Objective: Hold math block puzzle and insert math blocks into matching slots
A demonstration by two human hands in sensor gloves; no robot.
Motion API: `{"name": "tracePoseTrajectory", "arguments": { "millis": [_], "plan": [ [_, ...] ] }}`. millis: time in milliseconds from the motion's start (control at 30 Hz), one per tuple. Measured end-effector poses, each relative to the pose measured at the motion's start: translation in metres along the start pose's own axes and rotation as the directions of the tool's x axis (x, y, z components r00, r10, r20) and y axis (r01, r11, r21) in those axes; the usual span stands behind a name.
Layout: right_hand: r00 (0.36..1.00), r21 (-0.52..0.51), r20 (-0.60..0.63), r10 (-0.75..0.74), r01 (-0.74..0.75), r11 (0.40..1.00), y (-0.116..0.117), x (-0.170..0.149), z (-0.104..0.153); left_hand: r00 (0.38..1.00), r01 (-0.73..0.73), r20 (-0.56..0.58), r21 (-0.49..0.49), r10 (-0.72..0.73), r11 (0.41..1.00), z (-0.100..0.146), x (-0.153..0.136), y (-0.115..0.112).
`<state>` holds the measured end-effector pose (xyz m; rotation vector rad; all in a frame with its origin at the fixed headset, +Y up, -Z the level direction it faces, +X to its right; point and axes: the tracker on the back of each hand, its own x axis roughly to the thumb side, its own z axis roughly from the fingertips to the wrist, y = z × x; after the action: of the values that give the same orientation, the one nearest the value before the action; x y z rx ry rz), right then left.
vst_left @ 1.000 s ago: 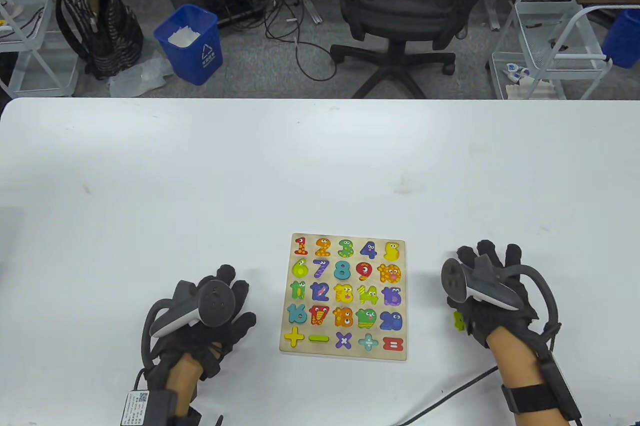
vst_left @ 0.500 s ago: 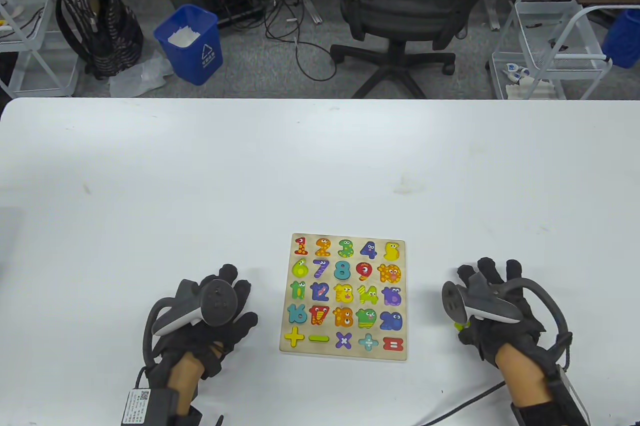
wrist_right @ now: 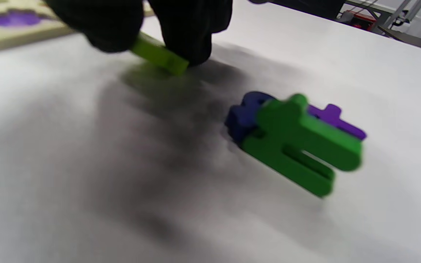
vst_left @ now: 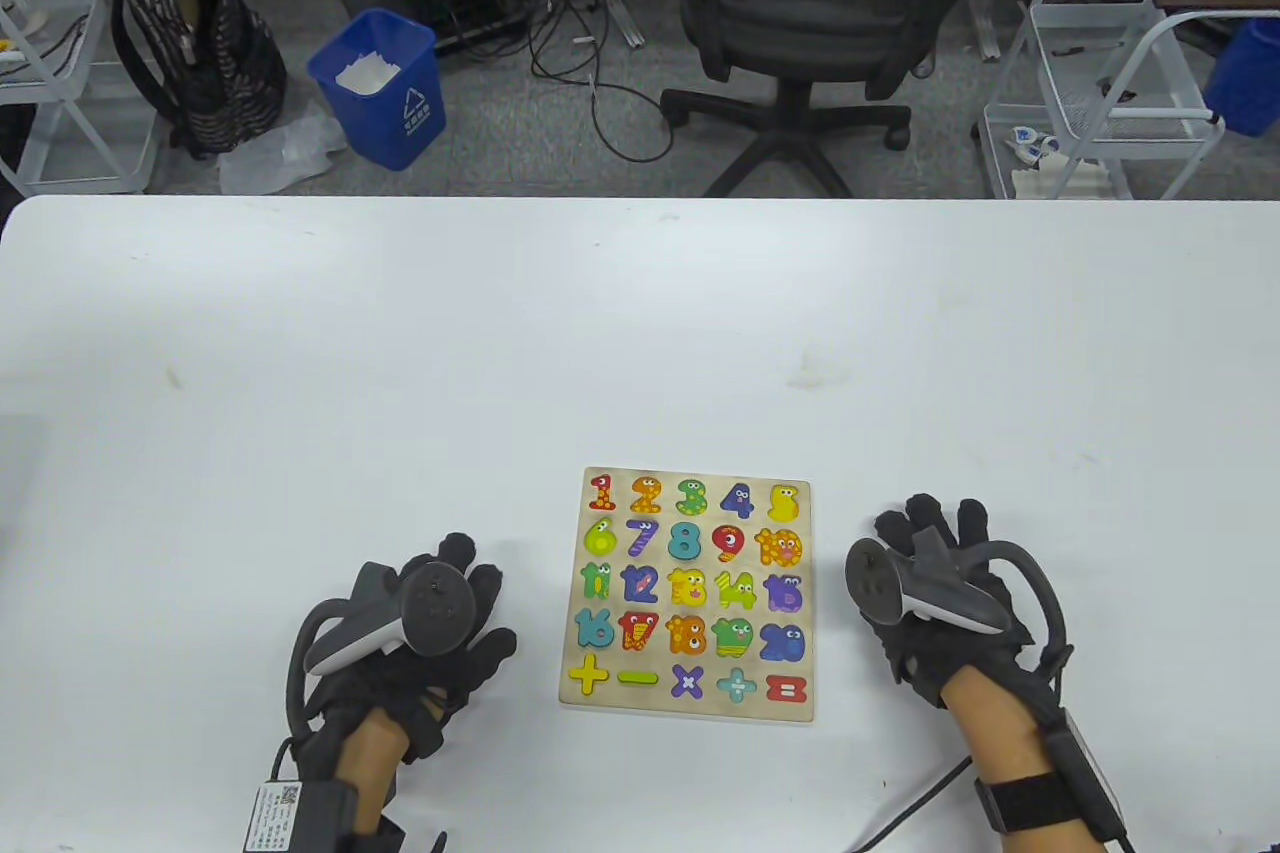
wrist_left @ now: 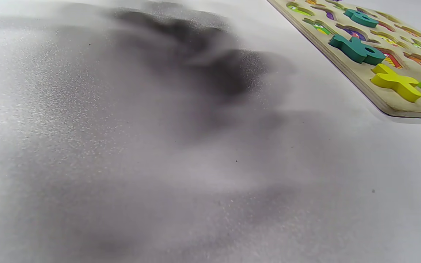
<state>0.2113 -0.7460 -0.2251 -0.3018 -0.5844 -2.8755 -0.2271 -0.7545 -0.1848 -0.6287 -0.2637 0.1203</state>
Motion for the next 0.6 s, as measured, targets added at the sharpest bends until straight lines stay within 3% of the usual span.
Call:
{"name": "tracePoseTrajectory", "arguments": {
  "millis": [67,300,600],
  "plan": [
    [0.998,-0.06,-0.022,-0.062,0.061,0.996,-0.003,-0.007,-0.001,1.0,0.007,-0.005,-0.004,-0.007,1.0,0.0,0.0,0.0],
    [0.972,-0.111,-0.155,-0.176,0.159,0.981,0.003,-0.028,-0.009,1.0,0.01,-0.008,-0.006,-0.01,1.0,0.0,0.0,0.0],
    [0.979,-0.136,-0.191,-0.068,0.042,0.99,0.001,-0.029,-0.005,1.0,0.013,0.024,0.028,-0.014,1.0,0.002,0.004,0.002]
  ]
}}
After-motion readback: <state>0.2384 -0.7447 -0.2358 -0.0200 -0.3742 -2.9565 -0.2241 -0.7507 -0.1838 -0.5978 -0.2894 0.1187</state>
